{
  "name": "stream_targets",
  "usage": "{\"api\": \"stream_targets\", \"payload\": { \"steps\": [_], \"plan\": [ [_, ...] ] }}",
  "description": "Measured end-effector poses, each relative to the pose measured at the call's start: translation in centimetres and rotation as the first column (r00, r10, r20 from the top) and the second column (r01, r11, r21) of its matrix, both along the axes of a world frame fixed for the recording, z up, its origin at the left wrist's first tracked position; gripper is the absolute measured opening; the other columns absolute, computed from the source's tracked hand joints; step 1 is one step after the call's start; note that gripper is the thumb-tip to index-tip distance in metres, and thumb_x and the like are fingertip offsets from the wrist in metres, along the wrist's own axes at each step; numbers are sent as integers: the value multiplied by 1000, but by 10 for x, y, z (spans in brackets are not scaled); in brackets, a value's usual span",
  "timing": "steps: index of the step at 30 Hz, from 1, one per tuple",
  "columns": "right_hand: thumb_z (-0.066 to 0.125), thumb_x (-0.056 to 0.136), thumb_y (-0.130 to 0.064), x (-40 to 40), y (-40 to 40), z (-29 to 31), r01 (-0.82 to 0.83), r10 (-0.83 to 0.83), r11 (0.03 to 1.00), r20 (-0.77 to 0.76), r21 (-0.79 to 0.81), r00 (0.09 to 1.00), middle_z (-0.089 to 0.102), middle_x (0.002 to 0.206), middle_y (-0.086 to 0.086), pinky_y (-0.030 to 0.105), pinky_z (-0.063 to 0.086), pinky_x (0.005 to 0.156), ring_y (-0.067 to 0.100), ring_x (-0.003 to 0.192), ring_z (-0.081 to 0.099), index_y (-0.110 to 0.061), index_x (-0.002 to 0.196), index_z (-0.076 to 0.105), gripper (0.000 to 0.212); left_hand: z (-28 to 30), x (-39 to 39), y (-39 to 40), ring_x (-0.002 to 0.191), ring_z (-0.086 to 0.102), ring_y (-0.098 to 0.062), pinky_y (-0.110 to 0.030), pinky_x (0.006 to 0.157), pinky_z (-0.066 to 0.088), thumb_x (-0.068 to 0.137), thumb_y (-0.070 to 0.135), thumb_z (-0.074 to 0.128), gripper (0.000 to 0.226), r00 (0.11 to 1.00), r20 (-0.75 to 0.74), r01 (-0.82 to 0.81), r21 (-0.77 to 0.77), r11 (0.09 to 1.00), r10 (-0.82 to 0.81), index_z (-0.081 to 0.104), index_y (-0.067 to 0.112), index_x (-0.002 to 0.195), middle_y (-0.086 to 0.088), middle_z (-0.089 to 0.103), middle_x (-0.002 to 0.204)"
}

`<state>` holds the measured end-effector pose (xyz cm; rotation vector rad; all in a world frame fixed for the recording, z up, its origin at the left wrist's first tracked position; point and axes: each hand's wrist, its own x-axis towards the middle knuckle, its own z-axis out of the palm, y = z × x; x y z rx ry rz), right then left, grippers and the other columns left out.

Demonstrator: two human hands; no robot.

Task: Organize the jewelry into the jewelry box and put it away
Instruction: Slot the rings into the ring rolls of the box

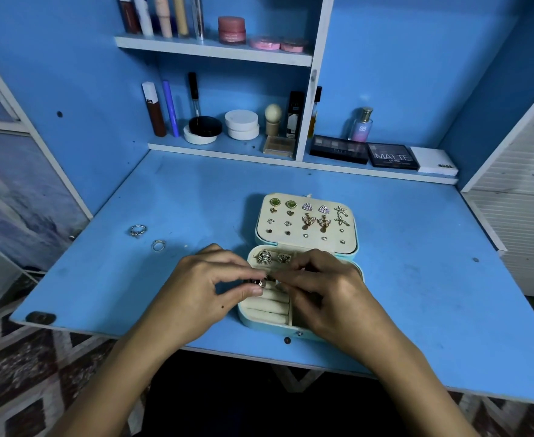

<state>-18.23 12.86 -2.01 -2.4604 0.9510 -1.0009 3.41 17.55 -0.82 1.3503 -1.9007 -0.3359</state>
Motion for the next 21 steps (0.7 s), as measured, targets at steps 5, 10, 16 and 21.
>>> {"api": "stream_targets", "payload": {
  "steps": [5,10,16,21],
  "plan": [
    [71,84,-21,1,3,5,-2,2,1000,0,26,1000,70,100,-6,12,45,85,13,91,65,-18,110,76,27,3,2,1,89,62,8,-4,82,40,80,34,74,22,999,30,31,26,999,-32,79,26,100,21,69,94],
    [75,80,-24,2,4,6,25,-25,999,8,31,1000,69,93,-7,5,42,80,9,83,64,-19,100,80,21,4,1,1,83,60,2,-6,79,42,82,47,66,29,996,78,44,17,999,-45,80,26,97,17,67,88],
    [75,80,-23,7,3,7,25,-25,1000,-5,-16,1000,69,86,-4,2,37,74,11,76,64,-18,98,80,19,6,-1,-1,78,55,0,-5,74,38,85,44,60,31,989,129,68,28,997,-71,80,22,96,12,66,81],
    [73,82,-15,5,5,3,-2,-2,997,-47,-80,999,64,83,-2,0,34,74,14,74,60,-18,99,80,18,10,1,-5,77,51,7,2,73,32,84,40,67,25,985,144,85,77,993,-95,79,23,97,19,59,80]
  ]
}}
